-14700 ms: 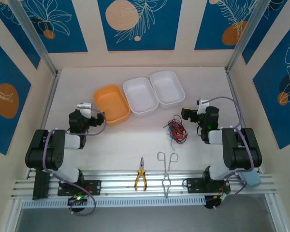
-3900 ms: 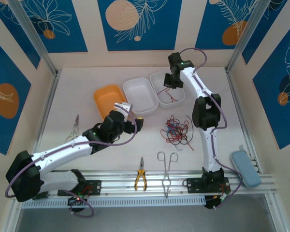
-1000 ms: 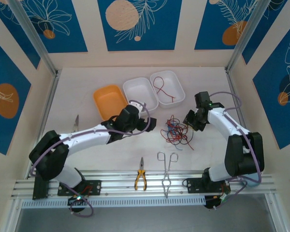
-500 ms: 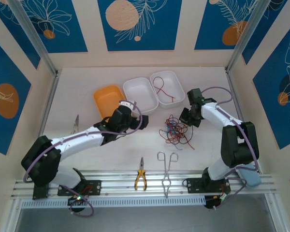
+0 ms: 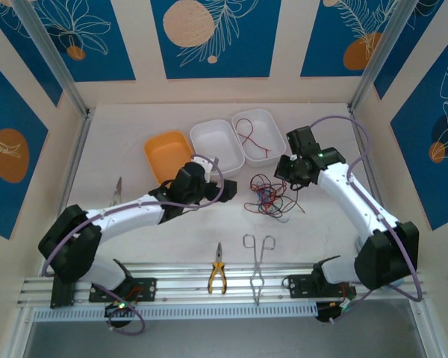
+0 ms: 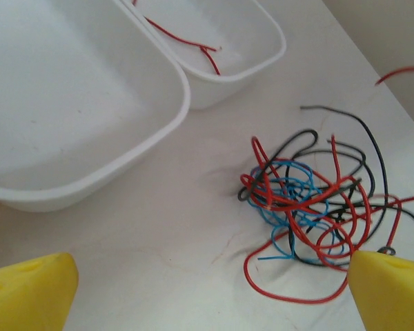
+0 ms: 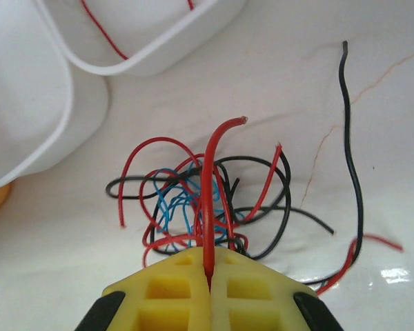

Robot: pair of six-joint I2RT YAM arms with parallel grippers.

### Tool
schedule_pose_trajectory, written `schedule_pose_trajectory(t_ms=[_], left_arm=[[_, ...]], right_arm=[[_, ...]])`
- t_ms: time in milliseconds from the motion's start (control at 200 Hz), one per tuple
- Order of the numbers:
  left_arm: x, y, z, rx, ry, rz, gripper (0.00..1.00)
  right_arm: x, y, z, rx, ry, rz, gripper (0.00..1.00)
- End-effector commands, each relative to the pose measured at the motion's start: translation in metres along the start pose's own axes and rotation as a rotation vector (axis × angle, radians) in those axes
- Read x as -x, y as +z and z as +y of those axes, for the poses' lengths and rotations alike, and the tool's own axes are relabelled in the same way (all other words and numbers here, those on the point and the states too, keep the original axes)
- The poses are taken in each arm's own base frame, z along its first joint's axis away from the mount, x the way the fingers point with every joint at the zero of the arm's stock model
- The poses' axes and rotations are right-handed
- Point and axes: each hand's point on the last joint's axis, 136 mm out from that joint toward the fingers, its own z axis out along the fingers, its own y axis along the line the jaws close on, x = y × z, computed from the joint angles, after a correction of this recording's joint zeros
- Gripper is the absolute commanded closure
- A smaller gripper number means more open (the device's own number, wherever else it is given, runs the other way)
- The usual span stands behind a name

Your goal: Untangle the cables

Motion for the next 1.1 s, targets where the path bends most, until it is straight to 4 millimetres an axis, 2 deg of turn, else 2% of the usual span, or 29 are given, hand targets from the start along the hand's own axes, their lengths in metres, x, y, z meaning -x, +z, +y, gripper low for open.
schedule_pose_trajectory(t_ms=[0,145,310,565,825,960,1095], left_arm=[[0.015,0.003,-0.020,-0.091,0.030,-0.019,0.00],[0.013,0.007,-0.030,-0.150,0.044,0.001,0.00],[0.014,0.010,-0.051,-0.248,0.094,0.001,0.00],[0.019,0.015,-0.070,-0.316,0.141,-0.004,0.00],[0.021,0.009,-0.064,-0.289,0.135,-0.039,0.00],[0.026,-0.002,-0.057,-0.254,0.134,-0.086,0.00],[0.031,-0.013,-0.051,-0.214,0.148,-0.114,0.00]], right_arm=[[0.003,-0.028,0.002,0.014,-0.027,-0.049,1.00],[0.008,-0.060,0.012,0.085,-0.053,-0.120,1.00],[0.011,-0.095,0.023,0.176,-0.088,-0.181,1.00],[0.020,-0.138,0.035,0.252,-0.126,-0.259,1.00],[0.040,-0.177,0.051,0.314,-0.170,-0.361,1.00],[0.060,-0.187,0.059,0.307,-0.181,-0.419,1.00],[0.084,-0.188,0.069,0.292,-0.188,-0.452,1.00]])
